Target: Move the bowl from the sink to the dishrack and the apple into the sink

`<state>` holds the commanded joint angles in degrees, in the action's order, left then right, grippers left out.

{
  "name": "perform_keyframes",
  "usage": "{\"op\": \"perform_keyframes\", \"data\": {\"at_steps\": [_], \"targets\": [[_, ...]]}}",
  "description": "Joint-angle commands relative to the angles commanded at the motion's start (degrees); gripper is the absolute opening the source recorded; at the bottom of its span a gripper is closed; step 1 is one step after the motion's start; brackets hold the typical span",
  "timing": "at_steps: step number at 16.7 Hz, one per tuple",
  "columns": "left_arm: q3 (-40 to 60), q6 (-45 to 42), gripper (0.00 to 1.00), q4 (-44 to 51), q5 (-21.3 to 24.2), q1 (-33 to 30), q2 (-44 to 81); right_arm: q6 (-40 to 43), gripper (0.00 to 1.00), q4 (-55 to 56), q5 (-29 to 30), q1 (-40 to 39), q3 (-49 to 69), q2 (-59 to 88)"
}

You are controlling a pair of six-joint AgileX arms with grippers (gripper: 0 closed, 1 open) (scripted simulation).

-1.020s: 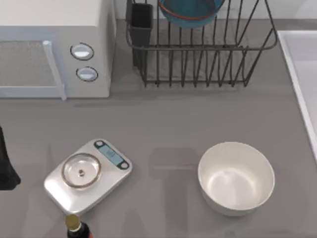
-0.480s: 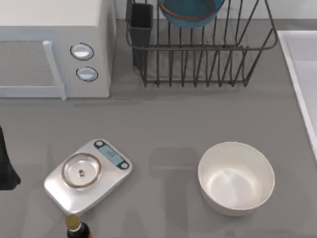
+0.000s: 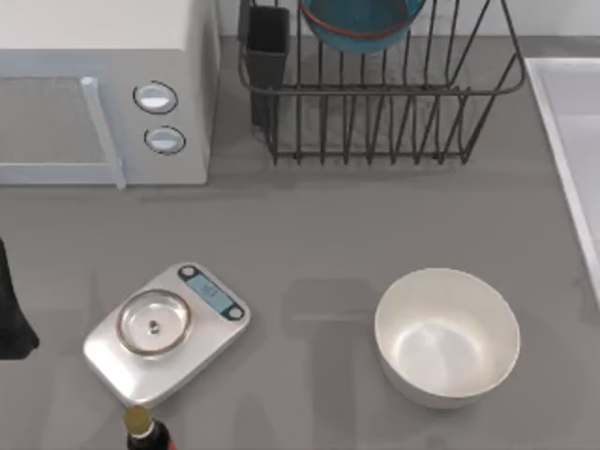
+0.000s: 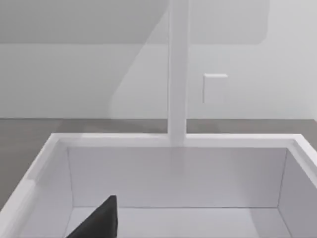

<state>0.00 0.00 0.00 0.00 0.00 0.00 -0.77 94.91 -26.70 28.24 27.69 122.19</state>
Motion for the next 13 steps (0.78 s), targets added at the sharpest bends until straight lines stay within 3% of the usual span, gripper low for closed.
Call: {"op": "perform_keyframes", "data": {"at_steps": [6,13], "targets": [[0.0,0.0,1.0,0.0,0.0,0.0,0.0,0.15,1.0,-18.78,5.38,-5.83,-5.4,-23.4],[0.0,0.0,1.0,0.0,0.0,0.0,0.0,0.34,1.0,-50.38,13.34,-14.1,-14.49,-66.98]]}}
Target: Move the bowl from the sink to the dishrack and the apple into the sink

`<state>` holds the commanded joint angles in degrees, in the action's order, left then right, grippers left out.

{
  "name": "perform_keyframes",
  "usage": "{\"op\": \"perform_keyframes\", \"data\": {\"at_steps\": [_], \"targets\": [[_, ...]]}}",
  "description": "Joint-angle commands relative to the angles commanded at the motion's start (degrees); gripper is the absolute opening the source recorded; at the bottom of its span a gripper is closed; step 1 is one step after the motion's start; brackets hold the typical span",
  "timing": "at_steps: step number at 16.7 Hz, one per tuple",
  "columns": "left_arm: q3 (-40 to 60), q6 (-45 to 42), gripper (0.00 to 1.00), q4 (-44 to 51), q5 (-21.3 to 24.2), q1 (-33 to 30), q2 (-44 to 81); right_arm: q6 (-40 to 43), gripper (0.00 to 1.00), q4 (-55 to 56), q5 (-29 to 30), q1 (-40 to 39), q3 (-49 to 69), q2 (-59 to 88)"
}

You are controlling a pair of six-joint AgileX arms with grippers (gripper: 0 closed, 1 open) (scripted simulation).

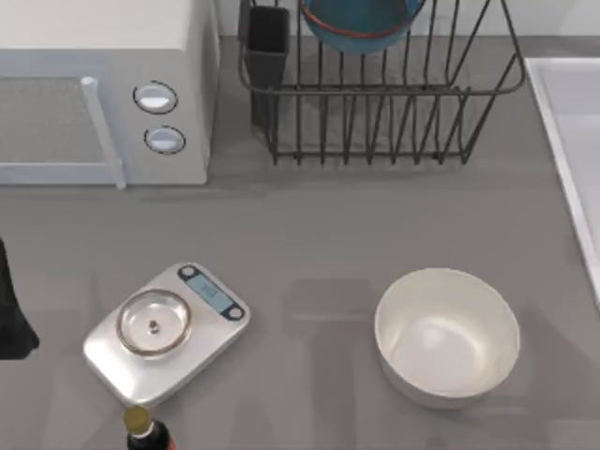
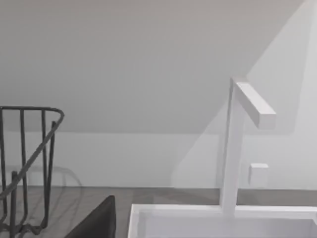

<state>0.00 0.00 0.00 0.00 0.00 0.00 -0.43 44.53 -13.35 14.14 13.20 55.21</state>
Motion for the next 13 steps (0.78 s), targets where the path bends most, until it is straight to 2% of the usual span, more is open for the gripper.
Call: {"op": "perform_keyframes", "data": {"at_steps": [7,10,13], "targets": [[0.0,0.0,1.0,0.0,0.0,0.0,0.0,0.21,1.0,-30.69,8.7,-9.2,-8.75,-40.14],[0.0,0.0,1.0,0.0,0.0,0.0,0.0,0.36,1.0,-39.66,11.62,-12.3,-11.59,-50.23],[0.0,0.0,1.0,0.0,0.0,0.0,0.0,0.42,1.0,-44.18,13.22,-14.01,-13.09,-54.86]]}}
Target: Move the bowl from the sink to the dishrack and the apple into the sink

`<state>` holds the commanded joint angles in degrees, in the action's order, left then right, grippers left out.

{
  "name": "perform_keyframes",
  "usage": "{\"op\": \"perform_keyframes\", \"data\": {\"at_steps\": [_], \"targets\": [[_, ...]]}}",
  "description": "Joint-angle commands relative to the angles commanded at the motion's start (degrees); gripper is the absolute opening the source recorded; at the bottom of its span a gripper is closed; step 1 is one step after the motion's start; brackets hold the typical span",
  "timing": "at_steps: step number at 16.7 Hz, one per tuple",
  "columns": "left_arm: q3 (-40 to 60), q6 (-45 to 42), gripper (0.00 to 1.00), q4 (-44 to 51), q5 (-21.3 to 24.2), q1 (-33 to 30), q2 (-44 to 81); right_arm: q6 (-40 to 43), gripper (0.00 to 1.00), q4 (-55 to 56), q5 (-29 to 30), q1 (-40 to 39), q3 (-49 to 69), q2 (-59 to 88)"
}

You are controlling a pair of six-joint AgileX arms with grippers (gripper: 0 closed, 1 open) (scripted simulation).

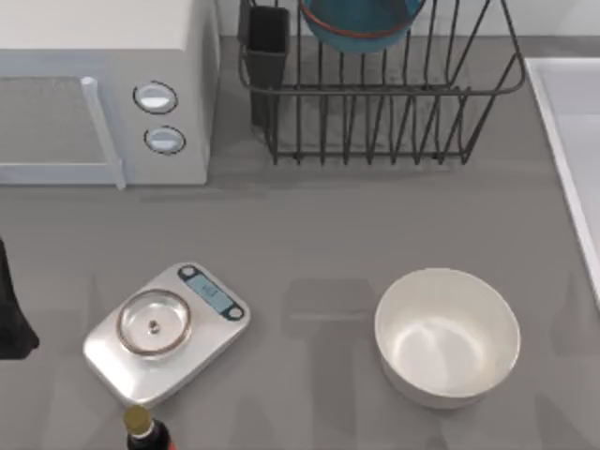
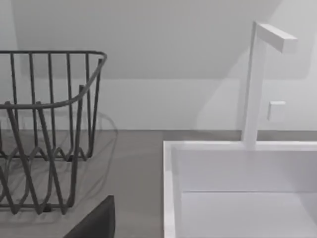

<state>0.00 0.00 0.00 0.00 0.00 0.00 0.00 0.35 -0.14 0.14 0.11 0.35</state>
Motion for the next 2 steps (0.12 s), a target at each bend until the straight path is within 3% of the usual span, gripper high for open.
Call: {"op": "perform_keyframes", "data": {"at_steps": [2], "targets": [[0.0,0.0,1.0,0.0,0.0,0.0,0.0,0.0,1.0,-0.34,0.13,-0.14,-0.11,-0.35]]}}
